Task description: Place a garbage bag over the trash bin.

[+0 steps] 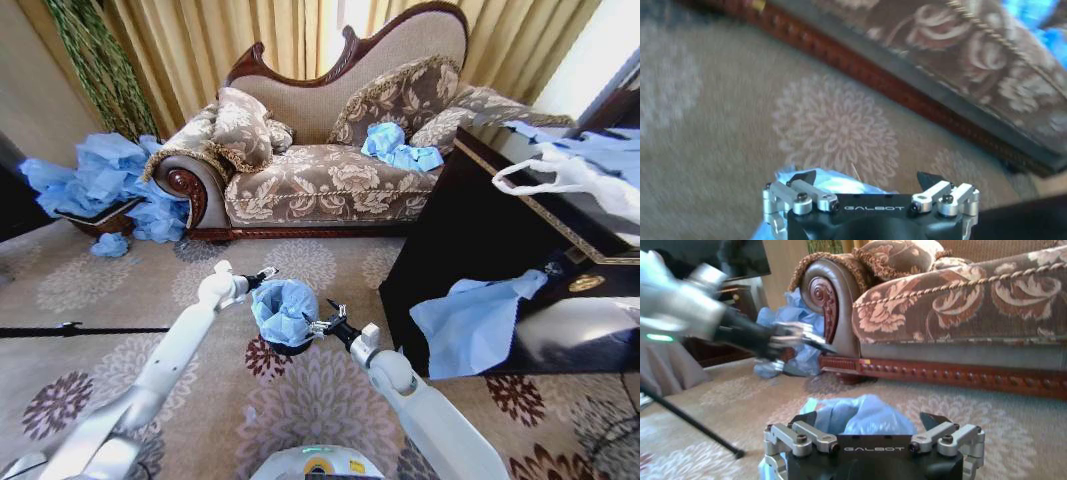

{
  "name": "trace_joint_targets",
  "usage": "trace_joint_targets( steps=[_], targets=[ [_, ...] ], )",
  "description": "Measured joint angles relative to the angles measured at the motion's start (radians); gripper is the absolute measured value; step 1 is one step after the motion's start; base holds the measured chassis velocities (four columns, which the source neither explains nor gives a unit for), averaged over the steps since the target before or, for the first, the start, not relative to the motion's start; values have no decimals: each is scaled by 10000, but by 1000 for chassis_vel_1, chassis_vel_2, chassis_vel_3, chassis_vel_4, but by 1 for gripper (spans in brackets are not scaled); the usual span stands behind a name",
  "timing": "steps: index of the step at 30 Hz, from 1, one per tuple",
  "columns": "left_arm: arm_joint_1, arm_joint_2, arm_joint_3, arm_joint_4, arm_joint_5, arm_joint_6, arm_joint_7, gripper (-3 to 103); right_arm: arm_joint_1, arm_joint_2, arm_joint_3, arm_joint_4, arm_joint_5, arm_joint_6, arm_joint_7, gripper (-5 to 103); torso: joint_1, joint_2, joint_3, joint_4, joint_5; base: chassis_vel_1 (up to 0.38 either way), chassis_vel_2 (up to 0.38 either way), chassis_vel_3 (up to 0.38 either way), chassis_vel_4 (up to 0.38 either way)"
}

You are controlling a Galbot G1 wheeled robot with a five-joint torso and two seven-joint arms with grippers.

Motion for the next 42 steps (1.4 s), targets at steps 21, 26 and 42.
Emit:
trace_joint_targets(
  steps=[21,26,42],
  targets=[
    [1136,1909,-1979,-1915,1054,-1627,-3,97,3449,1732,-3073,-1939,693,-1201,756,46,0,2,-1,-7,-1,0,0,0,0],
    [1084,1806,-2160,-1989,995,-1728,-92,97,3752,2001,-3531,-2649,892,-1579,747,30,0,1,0,-11,-1,0,0,0,0],
    [931,1464,-2462,-2640,390,-1778,-199,97,6067,2573,-5741,-4731,1810,-3872,1235,0,0,1,0,-8,0,0,0,0,0]
  ],
)
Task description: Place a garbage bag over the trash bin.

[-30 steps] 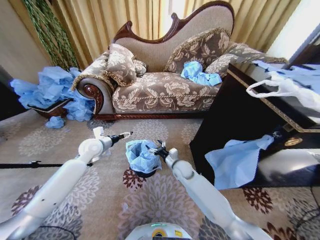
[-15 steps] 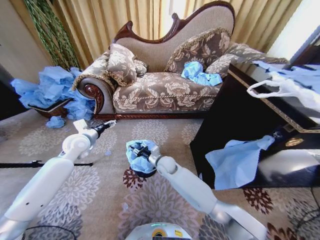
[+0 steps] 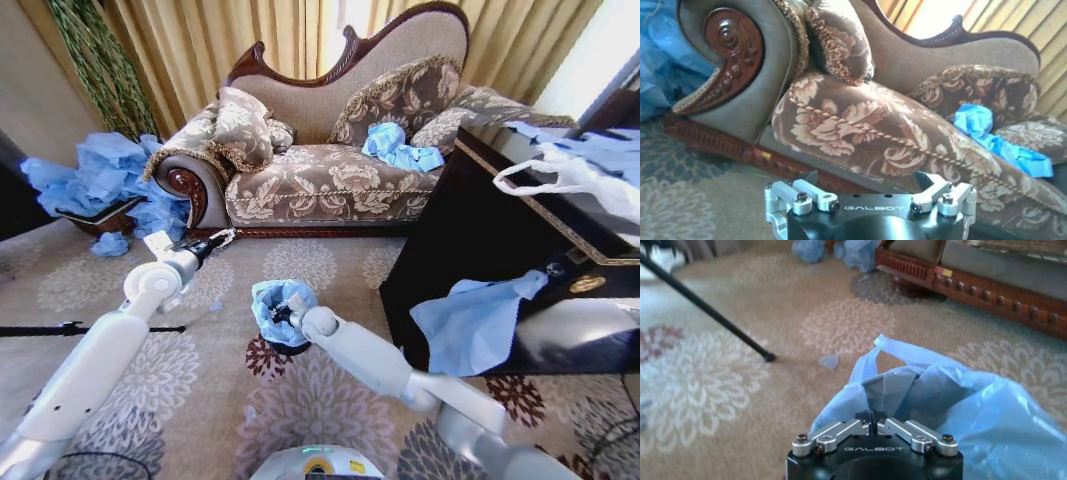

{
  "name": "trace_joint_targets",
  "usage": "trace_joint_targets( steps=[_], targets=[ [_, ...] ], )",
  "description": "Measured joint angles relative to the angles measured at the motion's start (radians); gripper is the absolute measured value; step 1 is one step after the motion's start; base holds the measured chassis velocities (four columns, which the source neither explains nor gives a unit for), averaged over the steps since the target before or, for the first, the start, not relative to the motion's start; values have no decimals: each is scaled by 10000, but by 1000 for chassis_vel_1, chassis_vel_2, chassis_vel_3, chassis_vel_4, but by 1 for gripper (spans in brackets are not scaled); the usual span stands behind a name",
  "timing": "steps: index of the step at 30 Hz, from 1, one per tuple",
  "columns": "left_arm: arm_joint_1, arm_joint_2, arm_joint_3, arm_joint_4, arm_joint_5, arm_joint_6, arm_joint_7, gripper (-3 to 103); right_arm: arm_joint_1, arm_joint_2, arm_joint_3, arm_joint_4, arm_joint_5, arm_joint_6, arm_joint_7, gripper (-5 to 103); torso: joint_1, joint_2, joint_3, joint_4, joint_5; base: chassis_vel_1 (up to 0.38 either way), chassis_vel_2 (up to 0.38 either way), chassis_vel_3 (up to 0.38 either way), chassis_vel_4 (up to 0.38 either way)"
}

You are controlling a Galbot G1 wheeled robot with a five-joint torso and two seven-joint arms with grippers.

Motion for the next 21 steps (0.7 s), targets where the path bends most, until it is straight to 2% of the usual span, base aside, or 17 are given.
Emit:
trace_joint_targets(
  steps=[5,8,9,10,12,13,14,17,18,19,21],
  targets=[
    [-52,-73,-127,-215,-72,14,-6,98,521,-30,-590,-247,-102,-265,-221,0,0,0,0,-2,1,0,0,0,0],
    [16,-324,-473,-550,-6,-54,77,98,809,-3,-995,-801,-650,-404,-878,0,0,0,0,-6,1,0,0,0,0],
    [16,-324,-473,-550,-6,-54,77,98,809,-3,-995,-801,-650,-404,-878,0,0,0,0,-6,1,0,0,0,0],
    [114,-401,-621,-622,156,-279,182,99,818,47,-1036,-1016,-874,-390,-1055,0,0,0,-1,-6,1,0,0,0,0],
    [321,-544,-816,-643,947,-955,455,99,794,212,-1051,-1492,-1276,-306,-1338,0,0,0,0,-4,1,0,0,0,0],
    [321,-544,-816,-643,947,-955,455,99,794,212,-1051,-1492,-1276,-306,-1338,0,0,0,0,-4,1,0,0,0,0],
    [449,-621,-917,-629,1531,-1366,632,100,756,317,-1039,-1725,-1539,-219,-1458,0,0,0,0,-5,1,0,0,0,0],
    [1051,-857,-1565,-450,4158,-2452,1282,100,677,681,-922,-2465,-2609,60,-1934,0,0,0,0,-3,1,0,0,0,0],
    [1278,-891,-1863,-436,4629,-2645,1449,100,668,747,-893,-2587,-2884,111,-2055,0,0,0,0,-3,0,0,0,0,0],
    [1278,-891,-1863,-436,4629,-2645,1449,100,668,747,-893,-2587,-2884,111,-2055,0,0,0,0,-3,0,0,0,0,0],
    [1838,-900,-2603,-473,4979,-2830,1711,100,696,784,-870,-2692,-3294,163,-2260,0,-1,0,0,1,0,0,0,0,0]
  ],
)
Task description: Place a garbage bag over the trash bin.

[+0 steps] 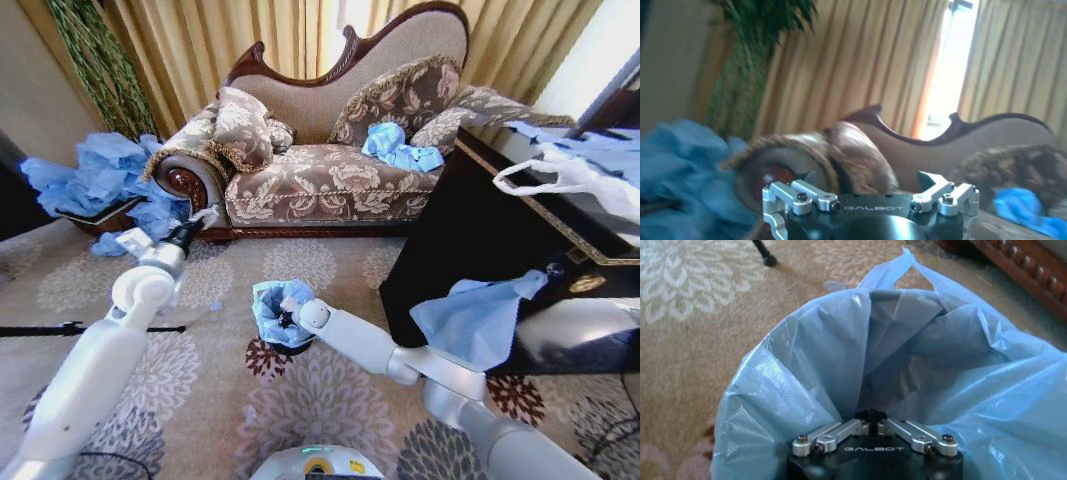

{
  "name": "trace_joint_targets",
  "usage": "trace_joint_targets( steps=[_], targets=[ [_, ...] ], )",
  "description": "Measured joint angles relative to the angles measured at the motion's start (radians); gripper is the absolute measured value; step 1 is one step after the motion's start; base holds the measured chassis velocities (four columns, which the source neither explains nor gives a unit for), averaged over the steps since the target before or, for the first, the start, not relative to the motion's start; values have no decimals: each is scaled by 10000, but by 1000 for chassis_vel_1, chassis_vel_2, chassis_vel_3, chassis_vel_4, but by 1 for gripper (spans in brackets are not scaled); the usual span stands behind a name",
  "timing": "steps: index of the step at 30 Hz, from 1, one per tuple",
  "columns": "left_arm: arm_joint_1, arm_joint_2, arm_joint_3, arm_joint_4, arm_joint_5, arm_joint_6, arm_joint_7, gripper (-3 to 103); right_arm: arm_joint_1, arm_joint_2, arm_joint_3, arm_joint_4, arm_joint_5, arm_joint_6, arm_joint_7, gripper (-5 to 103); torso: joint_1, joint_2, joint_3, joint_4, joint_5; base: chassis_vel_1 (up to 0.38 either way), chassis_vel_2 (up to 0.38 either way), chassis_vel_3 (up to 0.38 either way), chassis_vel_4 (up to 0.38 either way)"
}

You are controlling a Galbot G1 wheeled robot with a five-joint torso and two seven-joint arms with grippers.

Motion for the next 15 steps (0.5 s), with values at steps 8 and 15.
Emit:
trace_joint_targets(
  steps=[8,15],
  targets=[
    [1121,41,-1301,-215,-327,-71,72,100,527,-206,-389,-3,-126,-31,-424,0,-1,0,-1,-7,0,0,0,0,0],
    [2006,-117,-2114,-604,-560,-22,47,100,1171,-329,-1405,-163,-675,54,-1217,0,-1,0,-1,-3,0,0,0,0,0]
  ],
)
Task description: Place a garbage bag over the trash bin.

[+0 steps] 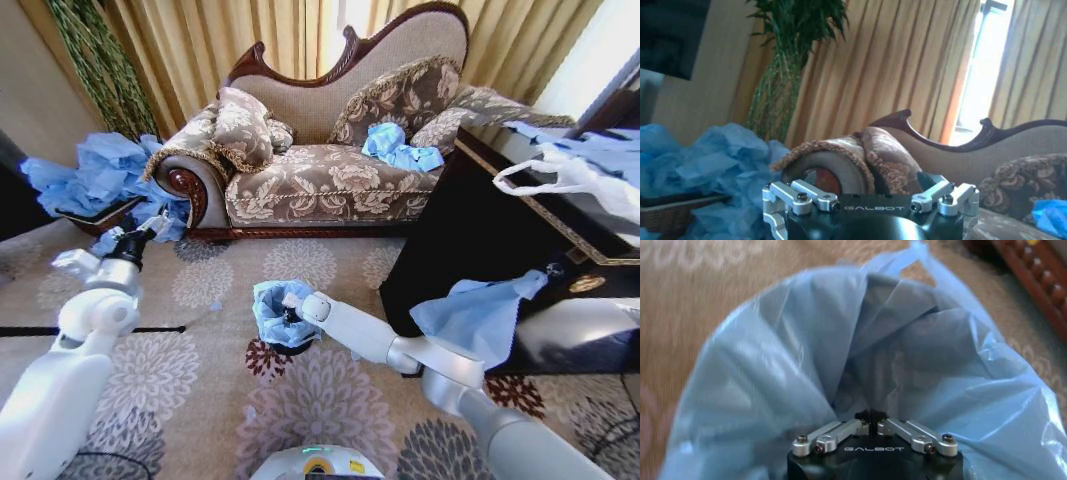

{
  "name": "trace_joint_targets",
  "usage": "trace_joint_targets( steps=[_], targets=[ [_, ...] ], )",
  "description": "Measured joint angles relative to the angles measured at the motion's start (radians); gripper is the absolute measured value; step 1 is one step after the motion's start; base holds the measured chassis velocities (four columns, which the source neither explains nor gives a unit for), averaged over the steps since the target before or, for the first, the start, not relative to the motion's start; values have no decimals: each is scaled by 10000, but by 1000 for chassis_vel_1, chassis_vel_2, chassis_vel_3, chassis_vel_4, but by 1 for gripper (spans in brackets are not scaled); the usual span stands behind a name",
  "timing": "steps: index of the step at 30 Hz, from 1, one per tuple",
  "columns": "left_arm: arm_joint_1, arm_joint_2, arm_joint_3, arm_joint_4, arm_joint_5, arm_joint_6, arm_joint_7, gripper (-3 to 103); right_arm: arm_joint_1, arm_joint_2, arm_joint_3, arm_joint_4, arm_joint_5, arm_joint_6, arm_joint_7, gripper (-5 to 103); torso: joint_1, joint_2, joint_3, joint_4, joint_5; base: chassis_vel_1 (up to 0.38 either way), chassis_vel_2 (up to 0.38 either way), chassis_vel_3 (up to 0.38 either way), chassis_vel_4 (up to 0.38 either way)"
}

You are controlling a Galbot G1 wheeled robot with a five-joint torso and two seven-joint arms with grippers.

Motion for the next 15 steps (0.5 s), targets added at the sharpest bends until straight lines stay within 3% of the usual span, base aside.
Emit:
trace_joint_targets(
  steps=[9,10,15],
  targets=[
    [668,-359,-514,-206,-127,-6,67,100,118,23,-595,-446,-999,505,-308,0,0,0,1,-4,0,0,0,0,0],
    [705,-458,-516,-214,-142,-5,68,100,105,106,-463,-580,-1588,799,-302,0,1,0,1,-6,0,0,0,0,0],
    [841,-646,-495,-329,-158,5,60,100,119,549,-10,-1197,-2632,1423,-262,0,0,0,1,0,-1,0,0,0,0]
  ],
)
